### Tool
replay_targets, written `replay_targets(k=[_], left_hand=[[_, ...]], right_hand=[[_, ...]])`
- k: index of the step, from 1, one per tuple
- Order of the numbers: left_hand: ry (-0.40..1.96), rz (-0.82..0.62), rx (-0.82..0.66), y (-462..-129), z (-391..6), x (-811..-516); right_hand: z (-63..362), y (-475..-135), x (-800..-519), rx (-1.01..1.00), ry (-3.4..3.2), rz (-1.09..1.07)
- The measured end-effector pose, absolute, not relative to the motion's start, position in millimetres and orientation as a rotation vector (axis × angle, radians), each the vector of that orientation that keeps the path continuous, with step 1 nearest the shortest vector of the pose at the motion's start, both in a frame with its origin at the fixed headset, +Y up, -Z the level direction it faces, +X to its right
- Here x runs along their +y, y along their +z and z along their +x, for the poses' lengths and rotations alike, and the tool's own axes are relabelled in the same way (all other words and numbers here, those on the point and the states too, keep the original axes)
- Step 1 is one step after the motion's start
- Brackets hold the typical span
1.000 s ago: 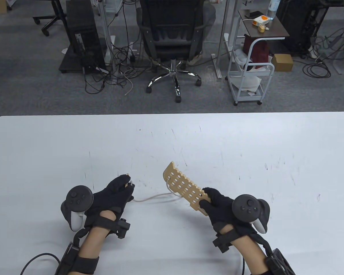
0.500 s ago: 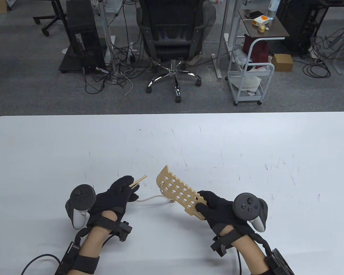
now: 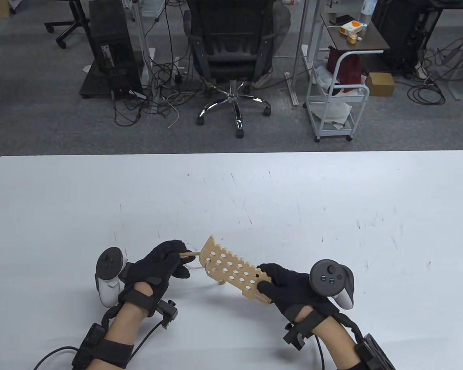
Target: Thread rope through all holes on crocodile lacing toy
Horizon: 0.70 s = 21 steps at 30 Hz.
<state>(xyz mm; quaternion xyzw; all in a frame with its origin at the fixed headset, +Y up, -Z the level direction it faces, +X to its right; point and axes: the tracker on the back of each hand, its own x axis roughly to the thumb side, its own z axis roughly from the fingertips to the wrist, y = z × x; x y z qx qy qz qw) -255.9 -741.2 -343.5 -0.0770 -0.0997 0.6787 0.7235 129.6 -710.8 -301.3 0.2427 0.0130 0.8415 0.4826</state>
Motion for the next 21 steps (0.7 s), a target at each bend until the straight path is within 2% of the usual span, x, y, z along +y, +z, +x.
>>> replay_targets(k=[12, 21], left_hand=[[1.678, -0.364, -0.261, -345.0, -244.8, -753.0], [1.637, -0.364, -0.287, -343.6, -242.8, -749.4]], right_hand=[[121.1, -299.8, -713.7, 0.086, 2.027, 0.65], [117.4, -298.8, -715.2, 0.119, 1.981, 0.679]])
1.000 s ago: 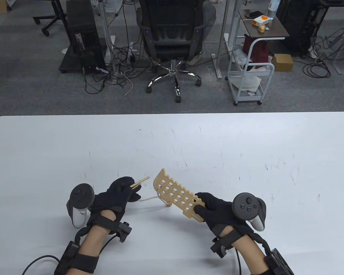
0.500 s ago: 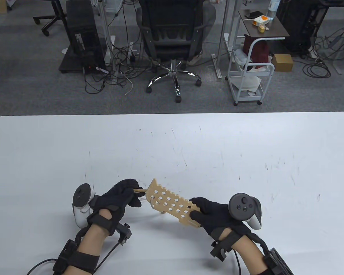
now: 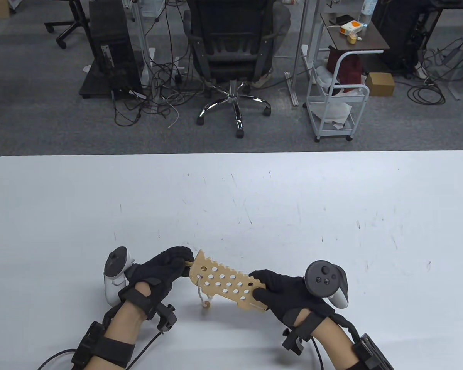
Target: Thread rope through all holes on crocodile lacing toy
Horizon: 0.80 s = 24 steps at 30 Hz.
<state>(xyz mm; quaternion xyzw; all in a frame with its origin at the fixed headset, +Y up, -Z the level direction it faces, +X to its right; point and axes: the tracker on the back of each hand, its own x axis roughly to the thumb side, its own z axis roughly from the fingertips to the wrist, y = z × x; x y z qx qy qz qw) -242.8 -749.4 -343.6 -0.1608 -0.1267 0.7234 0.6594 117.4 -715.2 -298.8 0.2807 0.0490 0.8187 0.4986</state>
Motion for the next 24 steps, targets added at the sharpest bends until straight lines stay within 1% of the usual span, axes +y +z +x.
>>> replay_targets(k=[3, 6, 12, 20, 24], left_hand=[[1.607, -0.336, -0.313, -343.3, -242.3, -746.3], [1.613, -0.339, -0.326, -343.5, -241.7, -746.7], [1.63, -0.373, -0.36, -342.0, -236.9, -745.9], [1.712, -0.465, -0.44, -338.2, -226.0, -747.4], [1.714, -0.479, -0.454, -336.8, -223.0, -747.0]], right_hand=[[116.6, -298.5, -715.5, 0.129, 1.98, 0.683], [116.1, -298.2, -715.5, 0.13, 1.985, 0.683], [116.1, -298.4, -716.5, 0.129, 2.015, 0.669], [118.2, -298.8, -717.1, 0.109, 2.057, 0.633], [118.5, -298.7, -717.4, 0.104, 2.074, 0.62]])
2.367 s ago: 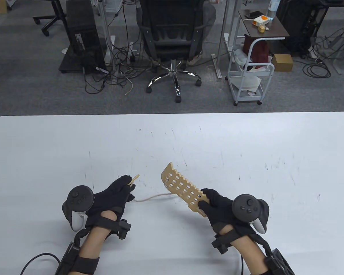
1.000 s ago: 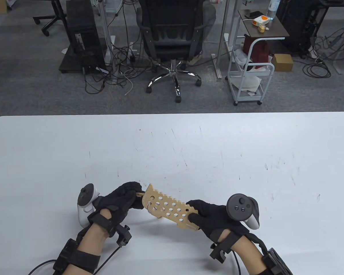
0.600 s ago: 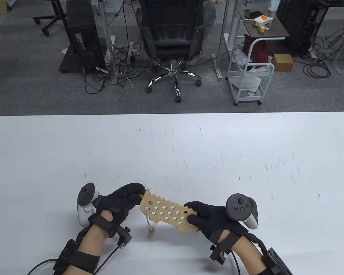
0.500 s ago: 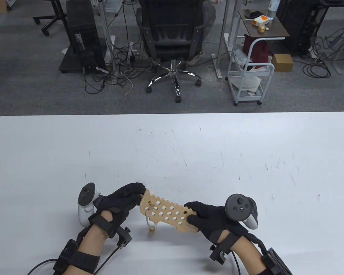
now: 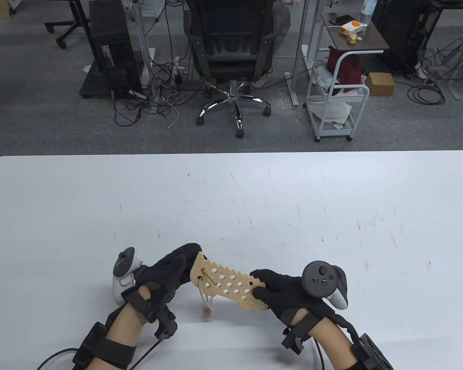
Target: Thread rope through all holes on crocodile lacing toy
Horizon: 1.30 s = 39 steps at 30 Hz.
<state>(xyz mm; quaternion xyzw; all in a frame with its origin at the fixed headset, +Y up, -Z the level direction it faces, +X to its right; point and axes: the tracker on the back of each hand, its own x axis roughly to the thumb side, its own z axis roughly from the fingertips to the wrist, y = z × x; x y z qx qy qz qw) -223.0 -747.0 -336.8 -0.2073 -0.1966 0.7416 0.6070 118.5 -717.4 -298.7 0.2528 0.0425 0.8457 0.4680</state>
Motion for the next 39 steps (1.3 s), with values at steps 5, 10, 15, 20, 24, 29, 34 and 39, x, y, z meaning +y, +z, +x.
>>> replay_targets(k=[5, 10, 15, 20, 24, 29, 34, 39], left_hand=[[1.72, -0.501, -0.48, -334.7, -219.0, -745.7], [1.723, -0.49, -0.487, -335.0, -219.5, -745.2], [1.688, -0.463, -0.474, -335.6, -221.1, -746.1], [1.643, -0.426, -0.457, -336.0, -223.3, -746.0], [1.572, -0.364, -0.434, -335.0, -226.3, -742.6], [1.406, -0.211, -0.388, -332.4, -232.4, -732.0], [1.158, -0.068, -0.342, -327.8, -235.6, -719.0], [1.003, -0.107, -0.365, -324.3, -226.6, -716.3]], right_hand=[[117.9, -297.5, -716.4, 0.065, 2.096, 0.621], [117.4, -296.0, -713.8, 0.02, 2.101, 0.626], [118.2, -295.9, -713.3, -0.013, 2.1, 0.625], [119.2, -296.1, -713.3, -0.031, 2.096, 0.619], [120.6, -296.4, -713.2, -0.042, 2.097, 0.604], [124.6, -297.3, -712.0, -0.069, 2.094, 0.572], [128.4, -297.6, -710.8, -0.1, 2.093, 0.536], [130.4, -297.5, -710.4, -0.12, 2.087, 0.514]])
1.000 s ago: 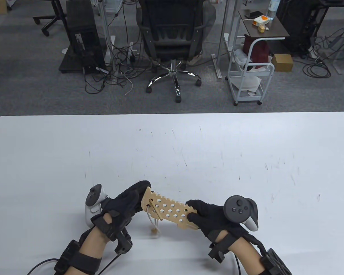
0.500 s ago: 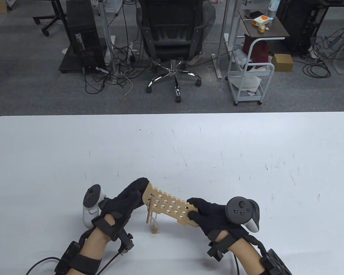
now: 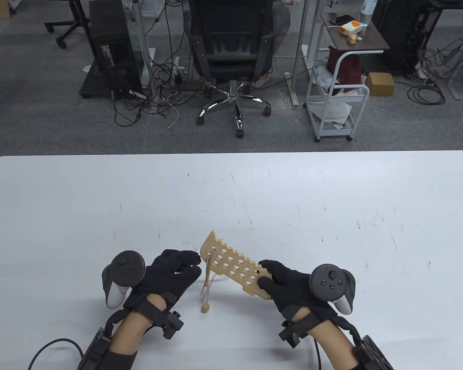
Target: Thread rope through all holes on crocodile lacing toy
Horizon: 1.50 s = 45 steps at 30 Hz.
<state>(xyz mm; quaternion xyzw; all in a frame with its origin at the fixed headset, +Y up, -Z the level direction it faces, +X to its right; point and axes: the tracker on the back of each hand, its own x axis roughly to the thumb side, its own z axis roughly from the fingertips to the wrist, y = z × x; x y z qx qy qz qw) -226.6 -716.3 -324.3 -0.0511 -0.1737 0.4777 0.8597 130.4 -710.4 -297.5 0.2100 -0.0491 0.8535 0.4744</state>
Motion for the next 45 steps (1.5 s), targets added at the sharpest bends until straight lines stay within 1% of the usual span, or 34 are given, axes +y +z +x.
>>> replay_targets(k=[4, 14, 24, 32, 45], left_hand=[[0.95, -0.139, -0.38, -321.6, -216.7, -719.0], [0.888, -0.14, -0.381, -319.3, -208.6, -719.1], [0.926, -0.114, -0.351, -320.5, -212.7, -718.2], [0.965, -0.086, -0.29, -321.6, -220.9, -717.0], [1.062, -0.044, -0.262, -323.3, -236.1, -708.9]], right_hand=[[130.0, -297.2, -710.6, -0.123, 2.081, 0.517], [125.7, -295.3, -711.2, -0.118, 2.086, 0.548], [131.2, -298.4, -713.6, -0.117, 2.098, 0.499], [138.3, -301.7, -714.7, -0.126, 2.096, 0.445], [150.7, -307.2, -716.5, -0.14, 2.094, 0.362]])
